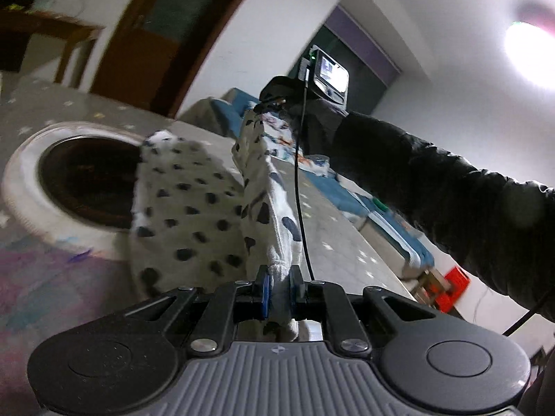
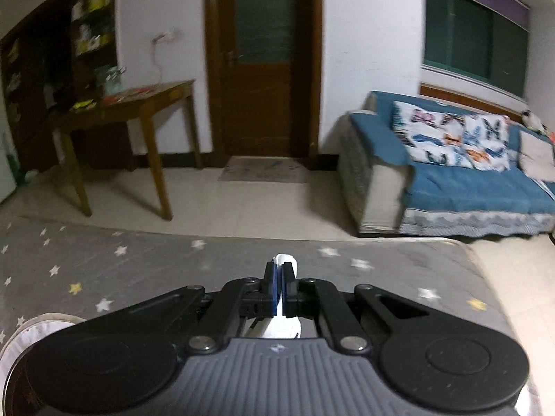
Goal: Fold clothes
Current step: 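Lift the pant leg with the left gripper while the right gripper lifts the waistband, then lay the pants down lengthwise with both grippers and release them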
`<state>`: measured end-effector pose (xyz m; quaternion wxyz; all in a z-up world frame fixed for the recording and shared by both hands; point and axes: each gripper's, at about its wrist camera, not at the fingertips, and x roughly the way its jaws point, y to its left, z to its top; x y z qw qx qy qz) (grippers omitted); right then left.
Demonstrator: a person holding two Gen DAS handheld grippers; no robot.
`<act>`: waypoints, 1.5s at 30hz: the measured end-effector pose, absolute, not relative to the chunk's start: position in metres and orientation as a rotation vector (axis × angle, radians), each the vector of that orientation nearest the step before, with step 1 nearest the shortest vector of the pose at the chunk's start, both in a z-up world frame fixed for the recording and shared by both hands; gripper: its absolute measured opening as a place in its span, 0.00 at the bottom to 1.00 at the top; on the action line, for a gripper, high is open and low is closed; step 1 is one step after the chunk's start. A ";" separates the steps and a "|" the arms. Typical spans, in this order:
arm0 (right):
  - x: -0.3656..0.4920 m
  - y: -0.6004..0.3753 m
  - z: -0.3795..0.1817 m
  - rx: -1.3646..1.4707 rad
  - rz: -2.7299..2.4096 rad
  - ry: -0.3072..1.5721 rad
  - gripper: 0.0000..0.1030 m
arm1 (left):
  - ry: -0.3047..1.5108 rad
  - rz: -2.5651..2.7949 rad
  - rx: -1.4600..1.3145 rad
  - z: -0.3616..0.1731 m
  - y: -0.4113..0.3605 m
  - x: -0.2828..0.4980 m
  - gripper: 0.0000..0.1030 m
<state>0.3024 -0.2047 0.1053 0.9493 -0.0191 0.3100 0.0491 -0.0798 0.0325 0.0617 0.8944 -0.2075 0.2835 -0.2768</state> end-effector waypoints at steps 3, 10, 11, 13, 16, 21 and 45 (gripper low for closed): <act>0.318 -0.157 0.085 -0.075 0.138 0.657 0.02 | 0.608 -0.535 -0.461 0.054 0.048 -0.079 0.11; 0.337 -0.070 0.040 -0.107 0.244 0.719 0.02 | 0.659 -0.461 -0.505 0.037 0.071 -0.085 0.12; 0.338 -0.065 0.036 -0.098 0.261 0.726 0.02 | 0.669 -0.451 -0.504 0.035 0.072 -0.086 0.12; 0.337 -0.058 0.030 -0.080 0.296 0.741 0.04 | 0.687 -0.433 -0.503 0.032 0.074 -0.088 0.12; 0.330 -0.062 0.036 -0.051 0.341 0.747 0.06 | 0.707 -0.413 -0.498 0.030 0.075 -0.091 0.16; 0.300 -0.094 0.061 -0.102 0.407 0.735 0.10 | 0.670 -0.399 -0.435 0.041 0.079 -0.099 0.29; 0.115 -0.274 0.021 0.041 0.624 0.776 0.22 | 0.664 -0.323 -0.260 0.048 0.021 -0.032 0.33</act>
